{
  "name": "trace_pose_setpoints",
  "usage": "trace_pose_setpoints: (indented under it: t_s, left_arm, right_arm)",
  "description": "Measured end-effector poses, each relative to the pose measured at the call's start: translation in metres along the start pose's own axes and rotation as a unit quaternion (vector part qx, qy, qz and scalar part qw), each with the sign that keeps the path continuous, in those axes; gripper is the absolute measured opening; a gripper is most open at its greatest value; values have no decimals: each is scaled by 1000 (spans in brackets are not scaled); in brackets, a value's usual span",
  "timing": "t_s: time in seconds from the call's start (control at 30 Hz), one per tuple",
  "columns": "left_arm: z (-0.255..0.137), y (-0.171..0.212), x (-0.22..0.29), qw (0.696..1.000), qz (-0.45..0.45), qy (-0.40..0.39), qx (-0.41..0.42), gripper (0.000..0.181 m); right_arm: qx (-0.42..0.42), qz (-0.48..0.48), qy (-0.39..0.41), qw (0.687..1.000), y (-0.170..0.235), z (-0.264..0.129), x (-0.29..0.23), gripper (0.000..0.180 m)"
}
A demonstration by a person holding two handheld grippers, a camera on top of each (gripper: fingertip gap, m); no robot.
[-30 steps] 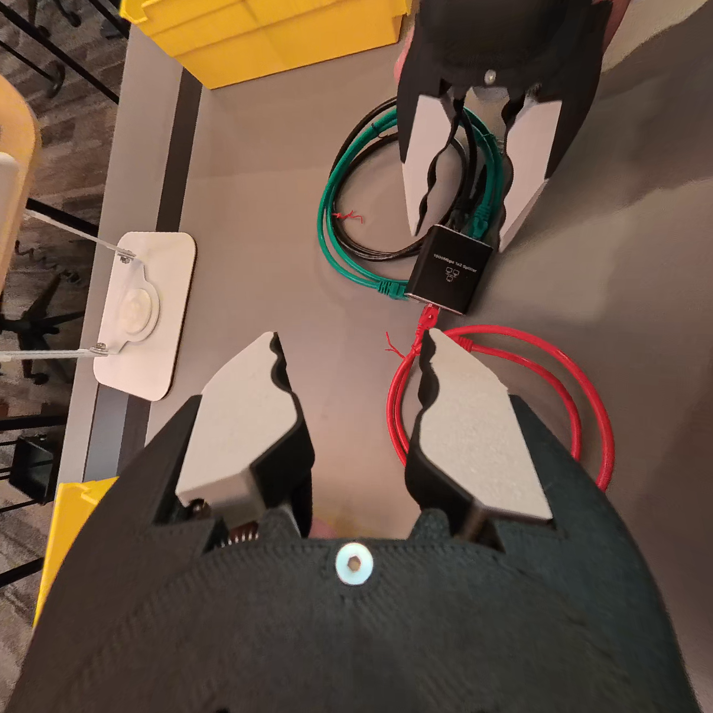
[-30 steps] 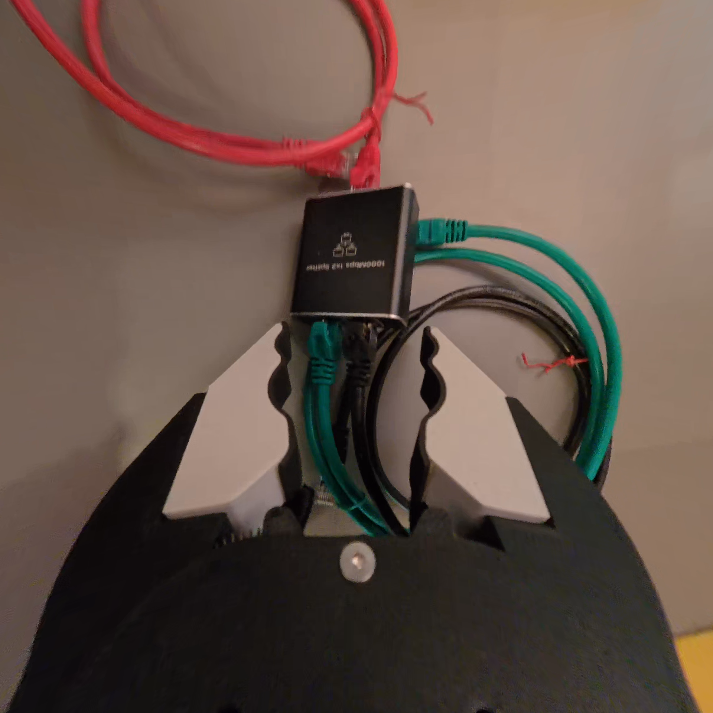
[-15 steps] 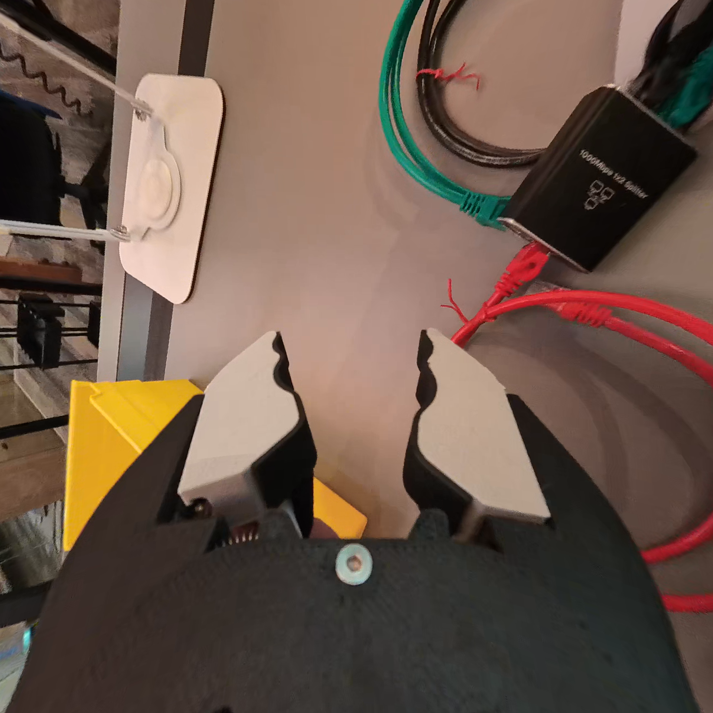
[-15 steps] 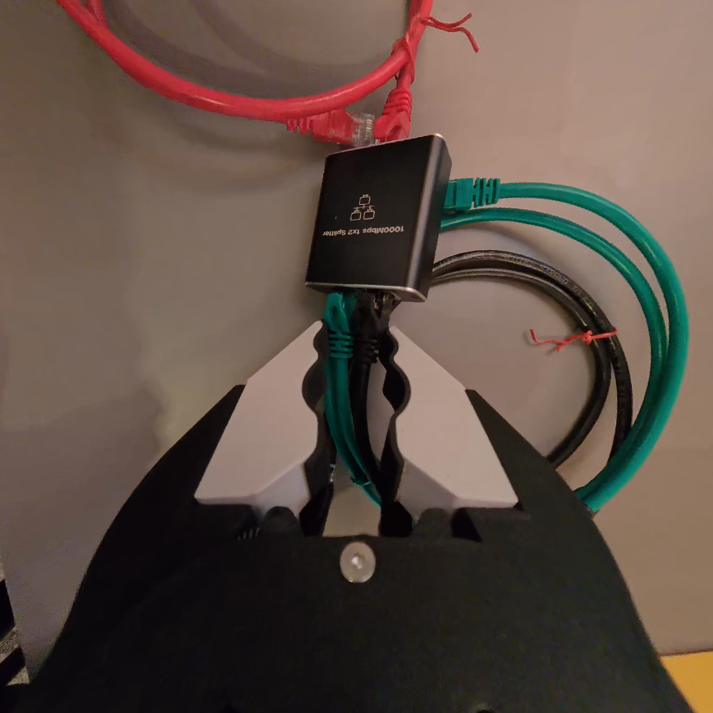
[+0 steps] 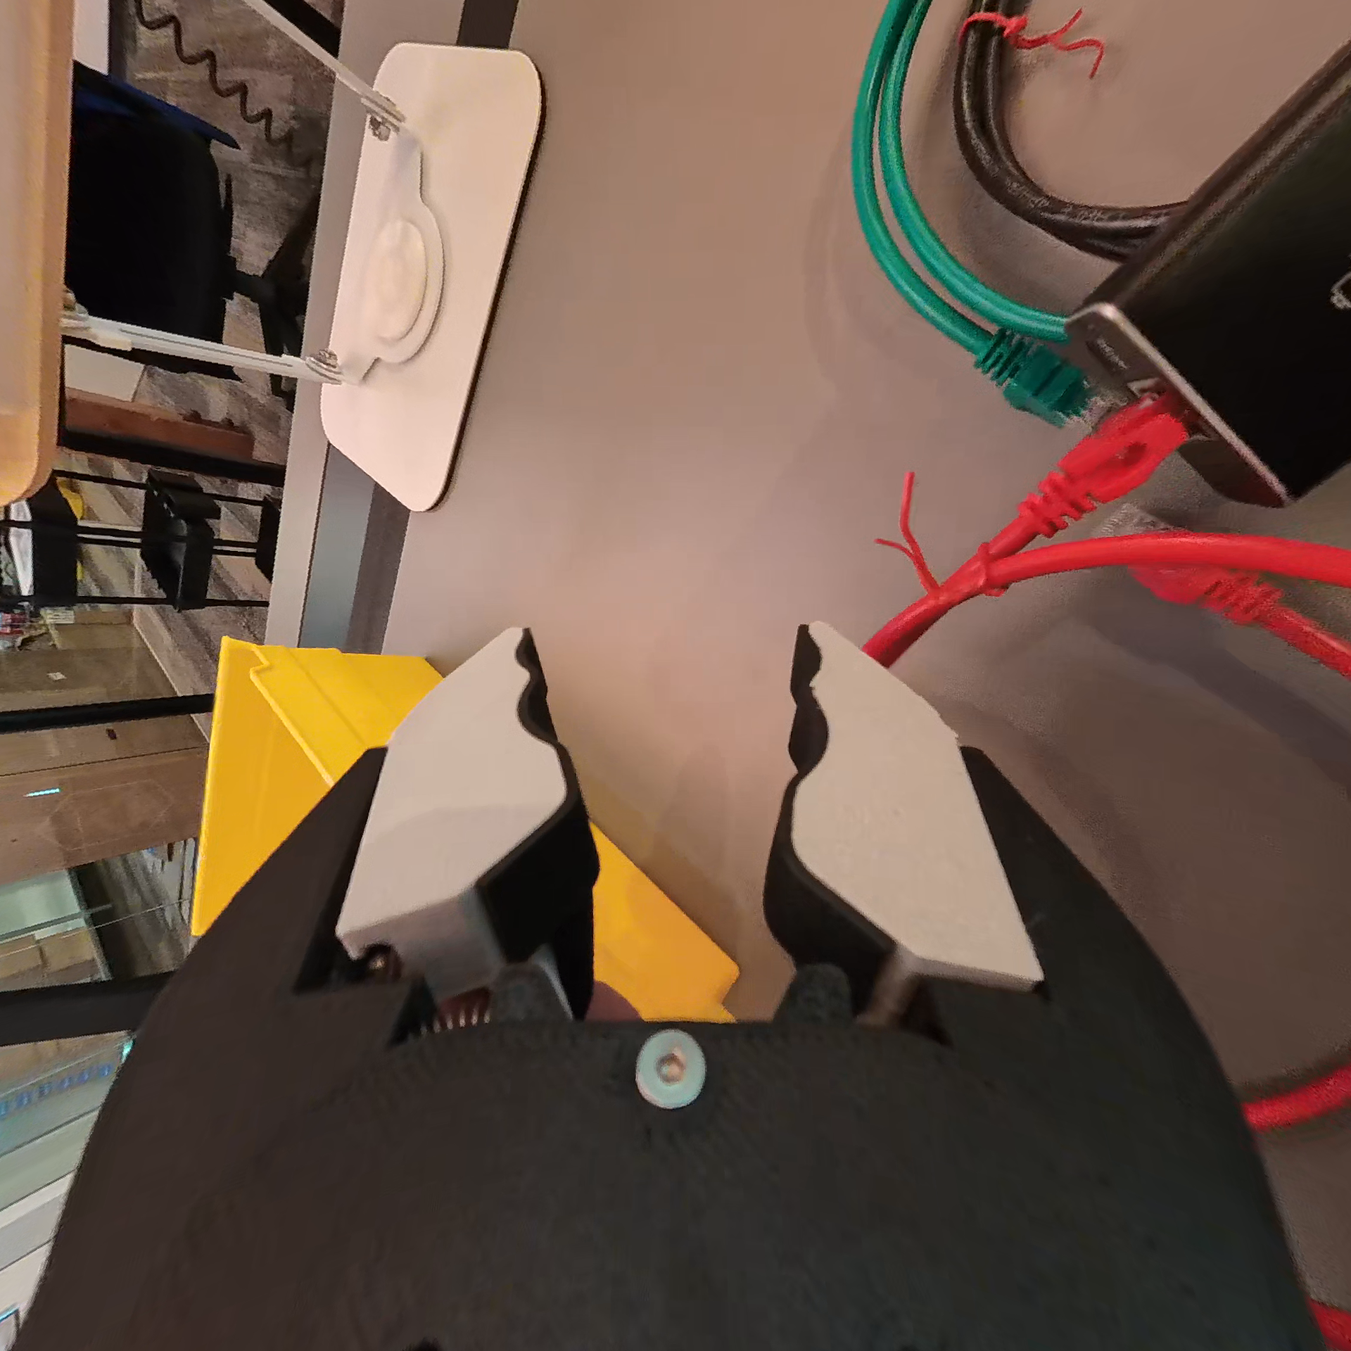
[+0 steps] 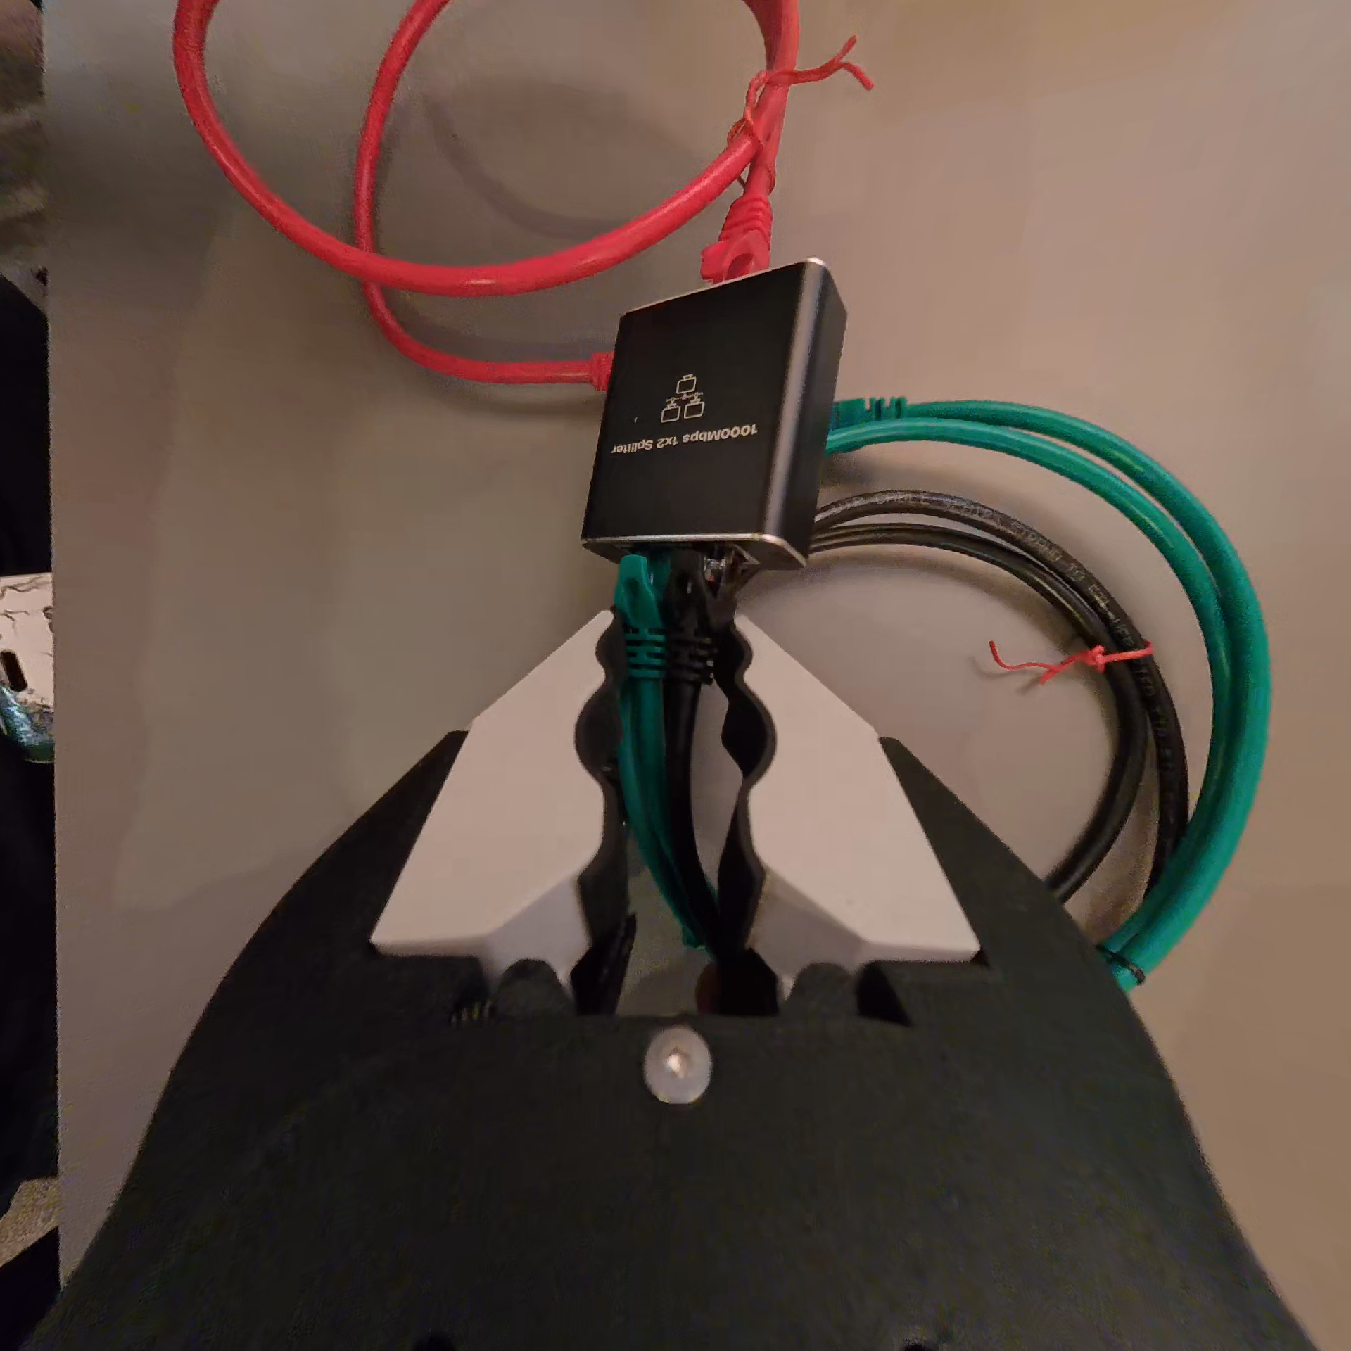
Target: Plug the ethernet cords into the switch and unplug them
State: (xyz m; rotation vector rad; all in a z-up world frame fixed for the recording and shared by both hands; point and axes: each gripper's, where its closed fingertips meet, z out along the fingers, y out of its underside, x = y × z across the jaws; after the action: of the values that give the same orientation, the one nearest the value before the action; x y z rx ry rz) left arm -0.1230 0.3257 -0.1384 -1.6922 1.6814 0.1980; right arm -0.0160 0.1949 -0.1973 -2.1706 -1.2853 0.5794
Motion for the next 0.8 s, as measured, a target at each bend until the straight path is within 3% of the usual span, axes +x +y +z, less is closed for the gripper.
trace_pose_setpoints:
  t_s: [0.03,0.23,0.47,0.67,0.73,0.8]
  left_arm:
    - [-1,0,0,1000,1,-1,1,59]
    - [-19,-1,-23,999,-18,-33,14,59]
    - [-92,-1,-81,987,-83,-114,72,59]
    - [-122,-3,-101,973,-142,-119,140,61]
    - [-124,-11,-97,968,-160,-96,170,59]
    - [-128,-13,-103,965,-158,-122,168,59]
  right_arm:
    - [7,3,-1,1000,-2,-1,0,22]
    - [48,21,-2,999,-14,-11,5,21]
    - [167,77,10,983,-49,-50,26,21]
    - [269,77,62,958,-96,-126,61,21]
    - [284,64,90,953,-107,-157,76,21]
    - [285,50,111,951,-112,-183,87,21]
